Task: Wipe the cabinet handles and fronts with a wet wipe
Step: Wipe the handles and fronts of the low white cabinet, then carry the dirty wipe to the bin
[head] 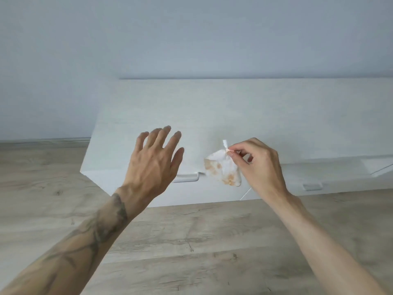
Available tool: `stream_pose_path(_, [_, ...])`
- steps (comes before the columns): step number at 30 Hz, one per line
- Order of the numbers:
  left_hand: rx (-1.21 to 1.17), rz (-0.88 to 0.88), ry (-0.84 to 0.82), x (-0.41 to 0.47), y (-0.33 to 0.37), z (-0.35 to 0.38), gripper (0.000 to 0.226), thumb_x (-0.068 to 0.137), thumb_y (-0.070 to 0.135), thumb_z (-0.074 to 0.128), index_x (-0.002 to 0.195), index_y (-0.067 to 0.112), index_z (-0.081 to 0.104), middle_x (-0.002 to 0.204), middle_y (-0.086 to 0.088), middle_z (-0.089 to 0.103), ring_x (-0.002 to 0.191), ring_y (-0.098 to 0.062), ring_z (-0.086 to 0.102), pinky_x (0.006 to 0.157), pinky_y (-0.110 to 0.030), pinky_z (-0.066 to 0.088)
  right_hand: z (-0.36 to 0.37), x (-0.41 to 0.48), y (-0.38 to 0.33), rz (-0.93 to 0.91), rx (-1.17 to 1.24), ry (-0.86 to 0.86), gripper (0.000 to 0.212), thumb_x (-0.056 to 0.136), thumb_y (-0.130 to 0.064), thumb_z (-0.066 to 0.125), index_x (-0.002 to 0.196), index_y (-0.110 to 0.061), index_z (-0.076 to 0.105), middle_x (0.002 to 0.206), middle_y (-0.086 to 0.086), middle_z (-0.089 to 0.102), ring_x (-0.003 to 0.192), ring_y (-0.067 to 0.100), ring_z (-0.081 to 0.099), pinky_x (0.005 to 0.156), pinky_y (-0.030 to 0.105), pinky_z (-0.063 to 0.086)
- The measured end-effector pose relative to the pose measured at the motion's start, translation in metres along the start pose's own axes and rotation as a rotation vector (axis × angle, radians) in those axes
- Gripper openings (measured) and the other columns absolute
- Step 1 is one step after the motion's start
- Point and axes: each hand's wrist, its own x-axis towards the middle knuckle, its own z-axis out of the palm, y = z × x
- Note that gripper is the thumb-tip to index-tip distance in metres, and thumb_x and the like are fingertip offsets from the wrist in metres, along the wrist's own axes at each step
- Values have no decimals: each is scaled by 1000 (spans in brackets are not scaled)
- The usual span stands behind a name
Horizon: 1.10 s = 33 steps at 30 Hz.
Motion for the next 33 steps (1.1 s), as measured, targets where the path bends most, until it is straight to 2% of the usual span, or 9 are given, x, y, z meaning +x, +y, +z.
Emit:
stream_pose_path(5, [-63,74,-102,78,52,-142,43,109,33,56,145,11,64,150,-16,59,134,-38,59,114,-53,42,-137,44,-77,138,-12,-38,11,92,-12,80,93,-24,79,91,-12,71,82,4,69,71,9,40])
stream_pose_path(8, [-102,121,-185,124,87,-228,46,110,36,54,149,14,62,154,-14,57,139,-35,56,119,-52,38,-226,68,-119,201,-43,-26,8,92,-15,80,93,-23,80,90,-10,71,81,4,69,73,24,49])
stream_pose_path(11, [-108,190,-285,171,125,-302,51,113,45,42,159,21,49,164,-6,45,150,-26,44,125,-43,26,-317,89,-156,271,-87,-11,7,92,-17,79,89,-23,79,88,-9,71,82,7,70,81,35,56])
stream_pose_path(13, [-119,245,-293,200,151,-343,54,114,48,37,162,25,42,167,-2,40,153,-22,39,127,-40,22,-374,100,-176,302,-116,18,8,91,-17,78,88,-24,79,88,-8,71,83,9,70,83,37,57])
stream_pose_path(18, [-145,367,-249,264,227,-425,54,114,50,36,163,28,40,168,0,38,154,-20,36,127,-38,21,-507,113,-200,384,-173,135,7,90,-18,77,87,-24,79,86,-10,73,83,12,71,86,38,58])
stream_pose_path(24, [-180,459,-246,316,337,-472,54,114,51,36,164,30,38,168,2,39,155,-19,36,125,-36,21,-644,100,-165,469,-212,262,5,90,-21,78,89,-26,79,86,-12,78,84,10,71,89,38,59])
stream_pose_path(33, [-157,496,-303,385,560,-473,55,114,51,39,165,30,39,169,-2,37,157,-24,33,125,-41,23,-841,79,-22,478,-231,357,5,89,-20,79,87,-25,80,87,-10,78,87,13,74,87,43,61])
